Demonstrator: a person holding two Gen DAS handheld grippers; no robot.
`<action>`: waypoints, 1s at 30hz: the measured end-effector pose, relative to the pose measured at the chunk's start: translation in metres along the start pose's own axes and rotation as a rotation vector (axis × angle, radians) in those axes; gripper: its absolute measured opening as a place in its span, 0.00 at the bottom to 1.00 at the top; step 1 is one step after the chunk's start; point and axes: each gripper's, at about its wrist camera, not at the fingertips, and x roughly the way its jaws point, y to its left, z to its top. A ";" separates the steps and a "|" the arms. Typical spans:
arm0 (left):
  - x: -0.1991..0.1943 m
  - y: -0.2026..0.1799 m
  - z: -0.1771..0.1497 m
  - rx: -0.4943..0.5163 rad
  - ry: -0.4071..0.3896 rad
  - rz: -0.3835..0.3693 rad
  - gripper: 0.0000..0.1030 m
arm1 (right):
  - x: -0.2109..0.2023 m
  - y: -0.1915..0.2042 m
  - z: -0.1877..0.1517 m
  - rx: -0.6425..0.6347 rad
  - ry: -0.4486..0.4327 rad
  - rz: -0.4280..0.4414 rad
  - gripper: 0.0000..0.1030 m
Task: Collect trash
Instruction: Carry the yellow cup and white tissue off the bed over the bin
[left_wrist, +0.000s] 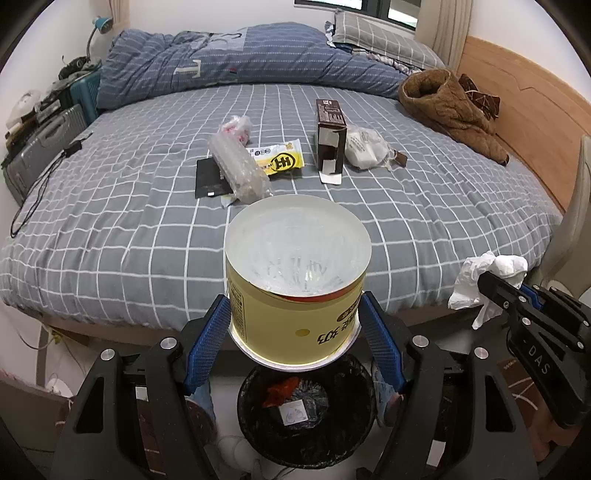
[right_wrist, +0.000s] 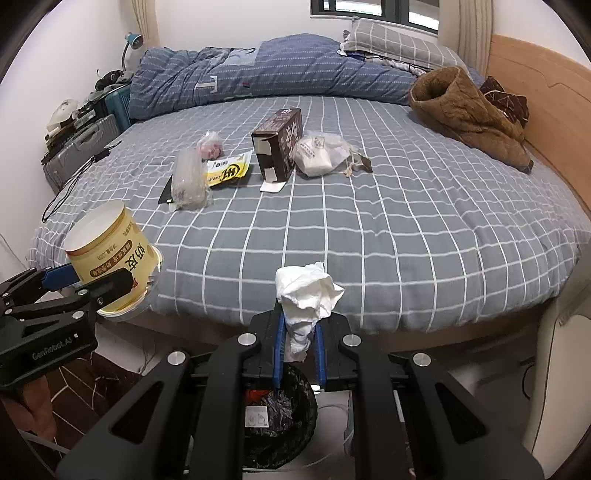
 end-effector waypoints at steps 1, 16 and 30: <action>-0.001 0.000 -0.002 0.001 0.001 0.001 0.68 | -0.001 0.001 -0.003 0.001 0.002 -0.001 0.12; -0.014 0.007 -0.039 -0.019 0.028 -0.001 0.68 | -0.009 0.016 -0.040 0.008 0.035 -0.015 0.12; -0.006 0.011 -0.080 -0.028 0.074 0.005 0.68 | -0.002 0.024 -0.079 0.032 0.092 -0.015 0.12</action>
